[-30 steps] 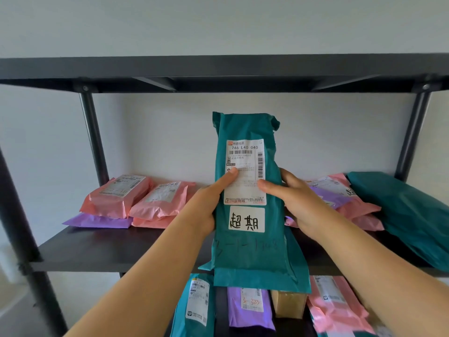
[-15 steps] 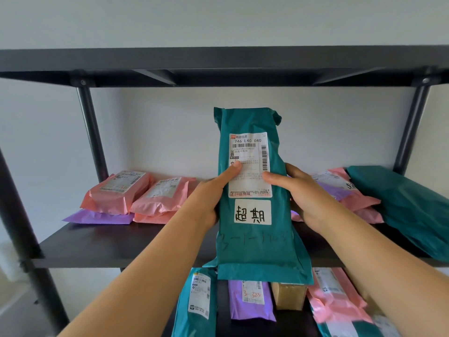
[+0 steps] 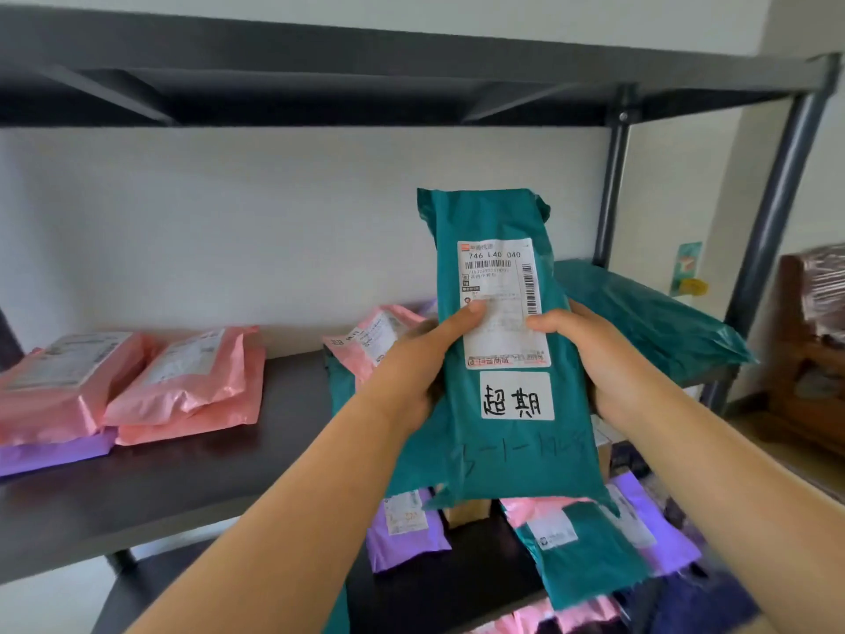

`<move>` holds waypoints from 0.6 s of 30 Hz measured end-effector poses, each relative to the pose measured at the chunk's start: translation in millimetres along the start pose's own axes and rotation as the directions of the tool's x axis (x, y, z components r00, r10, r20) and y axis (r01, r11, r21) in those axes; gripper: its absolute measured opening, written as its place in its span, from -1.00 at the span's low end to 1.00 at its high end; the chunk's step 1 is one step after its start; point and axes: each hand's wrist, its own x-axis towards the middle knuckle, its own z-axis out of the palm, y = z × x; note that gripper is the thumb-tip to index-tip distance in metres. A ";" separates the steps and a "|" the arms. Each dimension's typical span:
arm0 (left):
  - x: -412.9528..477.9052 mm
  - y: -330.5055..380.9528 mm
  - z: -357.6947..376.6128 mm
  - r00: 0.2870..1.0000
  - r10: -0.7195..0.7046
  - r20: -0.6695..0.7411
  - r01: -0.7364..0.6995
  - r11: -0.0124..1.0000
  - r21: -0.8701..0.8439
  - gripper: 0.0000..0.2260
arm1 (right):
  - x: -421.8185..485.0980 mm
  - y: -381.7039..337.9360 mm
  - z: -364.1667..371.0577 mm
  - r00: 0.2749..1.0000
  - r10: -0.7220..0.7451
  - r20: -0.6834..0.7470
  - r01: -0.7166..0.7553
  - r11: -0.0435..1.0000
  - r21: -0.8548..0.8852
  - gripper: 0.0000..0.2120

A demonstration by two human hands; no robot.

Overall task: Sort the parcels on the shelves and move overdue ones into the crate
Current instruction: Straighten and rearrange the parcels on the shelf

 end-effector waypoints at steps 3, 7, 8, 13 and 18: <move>12.4 -23.1 18.8 0.996 -0.034 0.088 0.027 0.996 0.081 -0.64 | -18.2 12.4 -28.2 0.991 0.036 -0.130 -0.033 0.999 0.024 -0.74; 23.2 -53.5 47.6 0.981 -0.112 0.161 0.087 0.985 0.151 -0.60 | -42.5 28.2 -63.6 0.970 0.076 -0.230 -0.067 0.997 0.049 -0.72; 25.4 -61.9 59.7 0.974 -0.128 0.188 0.099 0.983 0.156 -0.61 | -50.7 31.6 -75.7 0.963 0.086 -0.255 -0.074 0.996 0.055 -0.73; 37.4 -98.0 106.3 0.949 -0.147 0.278 0.092 0.975 0.203 -0.67 | -75.6 48.1 -129.6 0.937 0.121 -0.328 -0.104 0.992 0.069 -0.68; 55.2 -142.2 172.0 0.922 -0.205 0.327 0.143 0.969 0.204 -0.59 | -97.0 65.8 -206.0 0.911 0.143 -0.388 -0.107 0.988 0.113 -0.64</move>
